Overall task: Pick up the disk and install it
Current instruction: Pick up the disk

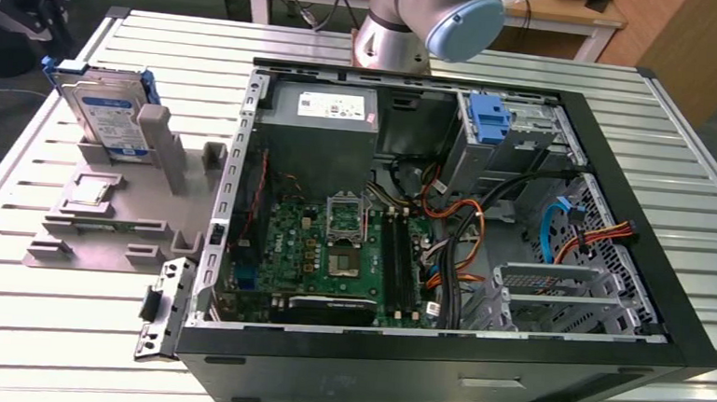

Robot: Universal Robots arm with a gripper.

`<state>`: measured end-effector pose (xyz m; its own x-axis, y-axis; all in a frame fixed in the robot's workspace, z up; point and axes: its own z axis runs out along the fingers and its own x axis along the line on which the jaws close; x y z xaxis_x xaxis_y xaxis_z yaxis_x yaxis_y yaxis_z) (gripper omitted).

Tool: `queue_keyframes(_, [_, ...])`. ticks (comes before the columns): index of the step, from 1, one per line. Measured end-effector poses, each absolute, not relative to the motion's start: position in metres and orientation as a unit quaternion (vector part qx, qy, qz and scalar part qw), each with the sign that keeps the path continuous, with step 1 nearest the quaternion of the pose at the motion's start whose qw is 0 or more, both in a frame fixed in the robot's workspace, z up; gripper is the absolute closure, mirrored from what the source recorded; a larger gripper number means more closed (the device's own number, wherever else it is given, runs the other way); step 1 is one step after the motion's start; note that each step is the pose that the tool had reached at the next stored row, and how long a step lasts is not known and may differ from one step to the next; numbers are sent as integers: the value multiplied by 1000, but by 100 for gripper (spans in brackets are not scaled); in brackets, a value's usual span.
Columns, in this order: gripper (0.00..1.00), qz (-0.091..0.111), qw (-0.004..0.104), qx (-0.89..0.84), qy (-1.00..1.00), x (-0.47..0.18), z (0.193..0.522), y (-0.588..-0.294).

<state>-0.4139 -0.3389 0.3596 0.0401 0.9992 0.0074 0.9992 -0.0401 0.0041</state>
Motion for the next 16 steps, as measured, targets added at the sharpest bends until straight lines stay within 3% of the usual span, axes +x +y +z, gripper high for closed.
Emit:
queue_keyframes(1, [77,-4,1,-721,-693,-414,360,-339])
queue_keyframes(6, [53,-4,1,-721,-693,-414,358,-339])
queue_keyframes(7, [53,-4,1,-721,-693,-414,357,-339])
queue_keyframes(9, [42,-4,1,-721,-693,-414,354,-339])
queue_keyframes(11, [42,-4,1,-721,-693,-414,350,-339])
queue_keyframes(12, [35,-4,1,-721,-693,-414,348,-339])
queue_keyframes(16, [35,-4,1,-721,-693,-415,341,-339])
